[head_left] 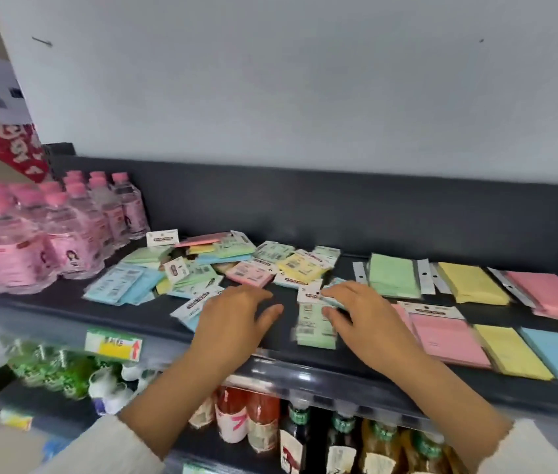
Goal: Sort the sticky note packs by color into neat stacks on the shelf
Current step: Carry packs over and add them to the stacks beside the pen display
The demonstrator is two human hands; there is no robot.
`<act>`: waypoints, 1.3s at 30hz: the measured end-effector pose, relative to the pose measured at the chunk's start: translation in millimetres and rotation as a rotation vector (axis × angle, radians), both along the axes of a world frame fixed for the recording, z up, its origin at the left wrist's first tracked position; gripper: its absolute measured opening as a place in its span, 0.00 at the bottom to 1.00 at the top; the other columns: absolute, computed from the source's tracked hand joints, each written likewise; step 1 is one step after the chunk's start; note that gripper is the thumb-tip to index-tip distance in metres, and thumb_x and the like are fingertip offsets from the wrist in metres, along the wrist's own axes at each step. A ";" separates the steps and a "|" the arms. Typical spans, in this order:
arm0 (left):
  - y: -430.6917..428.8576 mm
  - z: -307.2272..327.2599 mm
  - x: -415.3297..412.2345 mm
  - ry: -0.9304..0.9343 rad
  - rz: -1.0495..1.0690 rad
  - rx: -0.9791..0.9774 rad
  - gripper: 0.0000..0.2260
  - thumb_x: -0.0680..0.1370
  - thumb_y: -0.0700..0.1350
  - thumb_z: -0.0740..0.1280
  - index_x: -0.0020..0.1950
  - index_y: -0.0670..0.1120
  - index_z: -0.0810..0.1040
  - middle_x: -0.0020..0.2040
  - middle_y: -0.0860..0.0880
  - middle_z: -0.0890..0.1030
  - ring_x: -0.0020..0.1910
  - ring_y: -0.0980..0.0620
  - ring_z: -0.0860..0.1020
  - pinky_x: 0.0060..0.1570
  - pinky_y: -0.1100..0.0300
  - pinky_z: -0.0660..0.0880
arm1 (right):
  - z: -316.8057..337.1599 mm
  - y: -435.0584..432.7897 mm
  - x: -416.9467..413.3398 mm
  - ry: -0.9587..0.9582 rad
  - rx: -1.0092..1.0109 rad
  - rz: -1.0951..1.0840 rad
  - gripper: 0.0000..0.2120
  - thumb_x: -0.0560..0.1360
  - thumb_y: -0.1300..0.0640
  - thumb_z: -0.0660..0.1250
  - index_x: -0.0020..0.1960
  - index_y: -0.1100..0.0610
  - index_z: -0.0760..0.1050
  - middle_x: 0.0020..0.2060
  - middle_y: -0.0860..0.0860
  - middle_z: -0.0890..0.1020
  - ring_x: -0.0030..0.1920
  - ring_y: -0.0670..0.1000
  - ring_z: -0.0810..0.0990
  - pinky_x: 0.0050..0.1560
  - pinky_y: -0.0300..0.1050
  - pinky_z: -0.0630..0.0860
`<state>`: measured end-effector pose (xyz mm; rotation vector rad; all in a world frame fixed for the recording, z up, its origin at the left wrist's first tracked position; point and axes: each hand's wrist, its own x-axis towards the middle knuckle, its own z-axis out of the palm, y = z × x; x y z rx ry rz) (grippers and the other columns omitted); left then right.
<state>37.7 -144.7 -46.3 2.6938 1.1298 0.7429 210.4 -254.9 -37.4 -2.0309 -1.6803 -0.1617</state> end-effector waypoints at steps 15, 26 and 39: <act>170.2 -2.8 -169.8 0.022 -0.095 -0.080 0.19 0.77 0.58 0.63 0.66 0.53 0.74 0.65 0.53 0.75 0.64 0.50 0.71 0.60 0.56 0.68 | 4.3 152.1 -153.9 0.143 -0.136 -0.115 0.21 0.77 0.53 0.64 0.70 0.51 0.69 0.63 0.48 0.76 0.59 0.46 0.75 0.58 0.38 0.70; 224.4 17.9 -140.8 0.076 -0.285 -0.140 0.20 0.78 0.56 0.62 0.69 0.52 0.71 0.66 0.52 0.75 0.65 0.50 0.72 0.62 0.53 0.70 | 15.8 222.6 -131.2 -0.534 -0.273 -0.283 0.17 0.77 0.55 0.61 0.65 0.54 0.69 0.60 0.51 0.76 0.61 0.54 0.72 0.60 0.48 0.70; 260.7 17.8 -67.5 0.212 -0.393 -0.235 0.19 0.77 0.53 0.66 0.67 0.53 0.71 0.61 0.51 0.77 0.59 0.49 0.75 0.58 0.52 0.73 | 7.4 261.1 -81.5 -0.651 -0.321 -0.026 0.13 0.80 0.53 0.56 0.61 0.52 0.72 0.56 0.50 0.76 0.49 0.56 0.79 0.44 0.50 0.76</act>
